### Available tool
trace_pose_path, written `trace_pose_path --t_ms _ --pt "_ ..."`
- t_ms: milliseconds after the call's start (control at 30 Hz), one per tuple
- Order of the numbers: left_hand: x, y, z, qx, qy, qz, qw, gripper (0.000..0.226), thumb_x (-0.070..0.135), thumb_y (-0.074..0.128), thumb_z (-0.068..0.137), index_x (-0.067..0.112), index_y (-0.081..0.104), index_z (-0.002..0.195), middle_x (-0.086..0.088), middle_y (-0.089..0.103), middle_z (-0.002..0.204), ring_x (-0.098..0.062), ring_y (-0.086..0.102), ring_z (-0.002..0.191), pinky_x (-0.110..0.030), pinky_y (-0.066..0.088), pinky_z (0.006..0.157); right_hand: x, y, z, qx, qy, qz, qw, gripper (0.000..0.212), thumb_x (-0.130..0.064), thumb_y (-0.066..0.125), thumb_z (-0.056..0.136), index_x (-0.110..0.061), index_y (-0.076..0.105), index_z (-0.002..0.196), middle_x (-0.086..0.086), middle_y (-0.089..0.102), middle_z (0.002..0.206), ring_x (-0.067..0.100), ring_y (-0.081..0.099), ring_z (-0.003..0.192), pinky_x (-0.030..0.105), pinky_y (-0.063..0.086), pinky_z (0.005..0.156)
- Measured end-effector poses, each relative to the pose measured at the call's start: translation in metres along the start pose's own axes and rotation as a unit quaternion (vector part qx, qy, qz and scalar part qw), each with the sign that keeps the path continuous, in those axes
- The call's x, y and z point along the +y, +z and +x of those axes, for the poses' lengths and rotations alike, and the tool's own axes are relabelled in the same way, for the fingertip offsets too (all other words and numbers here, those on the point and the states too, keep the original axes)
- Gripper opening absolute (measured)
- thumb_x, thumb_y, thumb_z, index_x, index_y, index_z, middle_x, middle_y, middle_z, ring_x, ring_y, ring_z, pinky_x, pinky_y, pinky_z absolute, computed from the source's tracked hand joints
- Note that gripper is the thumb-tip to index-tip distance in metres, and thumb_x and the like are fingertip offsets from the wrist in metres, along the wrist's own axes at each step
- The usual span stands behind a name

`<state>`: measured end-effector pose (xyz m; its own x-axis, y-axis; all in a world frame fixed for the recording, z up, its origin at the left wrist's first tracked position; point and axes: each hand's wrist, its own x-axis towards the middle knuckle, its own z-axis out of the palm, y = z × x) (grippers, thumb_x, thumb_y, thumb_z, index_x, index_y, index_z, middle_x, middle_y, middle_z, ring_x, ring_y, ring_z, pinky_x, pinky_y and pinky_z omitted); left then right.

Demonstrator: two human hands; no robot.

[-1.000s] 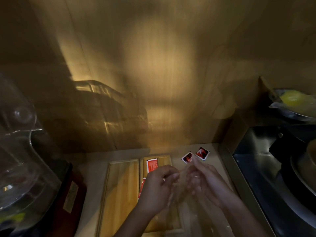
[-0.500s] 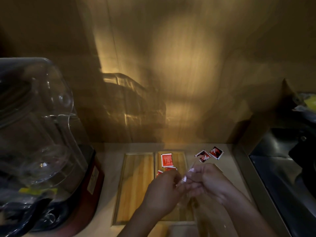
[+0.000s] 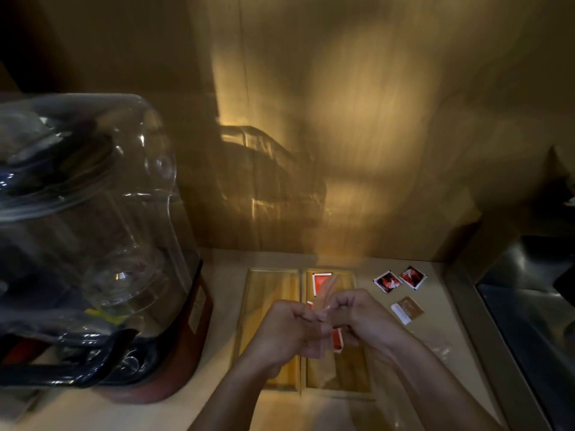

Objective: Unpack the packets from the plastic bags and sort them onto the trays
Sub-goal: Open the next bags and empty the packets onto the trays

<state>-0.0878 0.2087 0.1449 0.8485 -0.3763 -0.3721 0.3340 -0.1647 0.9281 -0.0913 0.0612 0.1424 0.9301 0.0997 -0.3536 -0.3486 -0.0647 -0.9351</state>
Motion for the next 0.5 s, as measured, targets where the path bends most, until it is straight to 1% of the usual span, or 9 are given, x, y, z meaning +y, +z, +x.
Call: trace_pose_path --t_ms 67,133,233,300,333,400,433,500 --pt "-0.004 -0.008 -0.001 0.002 -0.009 -0.011 1.000 0.026 -0.002 0.061 0.083 0.010 0.063 0.060 -0.003 0.067 0.056 -0.010 0.064 0.047 -0.023 0.053 0.046 -0.001 0.007 0.001 -0.023 0.008 0.015 1.000 0.030 0.000 0.061 0.082 -0.010 0.051 0.056 -0.003 0.058 0.038 0.005 0.045 0.028 0.015 0.022 0.032" --pt "-0.008 -0.014 -0.003 0.006 -0.007 0.008 1.000 0.029 -0.001 0.057 0.084 0.012 0.062 0.059 -0.004 0.066 0.056 -0.010 0.062 0.048 -0.024 0.053 0.047 -0.001 0.012 0.001 -0.043 0.019 0.020 0.999 0.031 -0.002 0.060 0.084 -0.010 0.051 0.055 -0.003 0.058 0.038 0.005 0.044 0.028 0.017 0.021 0.033" --pt "-0.010 -0.019 -0.007 0.026 0.002 0.030 0.999 0.028 -0.003 0.051 0.086 0.011 0.060 0.063 -0.005 0.062 0.056 -0.011 0.057 0.046 -0.023 0.050 0.044 0.002 0.017 0.003 -0.059 0.038 0.030 0.997 0.033 -0.006 0.058 0.086 -0.012 0.054 0.053 -0.006 0.049 0.037 0.007 0.037 0.032 0.019 0.025 0.035" --pt "-0.014 -0.019 -0.008 0.052 -0.001 0.041 0.998 0.025 -0.005 0.047 0.086 0.008 0.058 0.068 -0.007 0.058 0.056 -0.013 0.053 0.043 -0.025 0.047 0.043 0.007 0.020 0.007 -0.057 0.035 0.028 0.997 0.037 -0.005 0.057 0.087 -0.015 0.056 0.051 -0.003 0.046 0.039 0.008 0.034 0.034 0.018 0.026 0.036" --pt "-0.017 -0.018 -0.008 0.067 -0.001 0.062 0.996 0.024 -0.004 0.045 0.086 0.009 0.056 0.069 -0.007 0.057 0.057 -0.014 0.051 0.042 -0.027 0.047 0.044 0.009 0.021 0.009 -0.052 0.032 0.015 0.998 0.039 -0.003 0.056 0.087 -0.016 0.055 0.049 -0.003 0.046 0.038 0.008 0.034 0.033 0.018 0.027 0.035" --pt "-0.025 -0.015 -0.006 0.092 0.007 0.144 0.985 0.021 0.004 0.045 0.087 0.013 0.054 0.070 -0.006 0.057 0.060 -0.019 0.053 0.044 -0.034 0.051 0.050 0.012 0.025 0.010 -0.040 0.031 -0.022 0.998 0.039 -0.002 0.055 0.086 -0.015 0.055 0.050 -0.004 0.046 0.036 0.007 0.035 0.031 0.017 0.027 0.034" --pt "-0.027 -0.014 -0.006 0.100 0.013 0.197 0.975 0.019 0.010 0.046 0.088 0.015 0.053 0.071 -0.005 0.058 0.064 -0.022 0.057 0.049 -0.037 0.053 0.056 0.013 0.027 0.010 -0.036 0.030 -0.037 0.998 0.037 -0.002 0.055 0.086 -0.014 0.055 0.050 -0.005 0.045 0.036 0.007 0.035 0.032 0.018 0.028 0.035" --pt "-0.029 -0.012 -0.009 0.103 0.022 0.268 0.958 0.012 0.017 0.048 0.088 0.015 0.055 0.079 -0.009 0.063 0.076 -0.028 0.065 0.068 -0.042 0.057 0.068 0.014 0.029 0.009 -0.031 0.025 -0.066 0.997 0.038 -0.003 0.056 0.086 -0.015 0.055 0.049 -0.005 0.043 0.037 0.006 0.037 0.033 0.021 0.029 0.037"
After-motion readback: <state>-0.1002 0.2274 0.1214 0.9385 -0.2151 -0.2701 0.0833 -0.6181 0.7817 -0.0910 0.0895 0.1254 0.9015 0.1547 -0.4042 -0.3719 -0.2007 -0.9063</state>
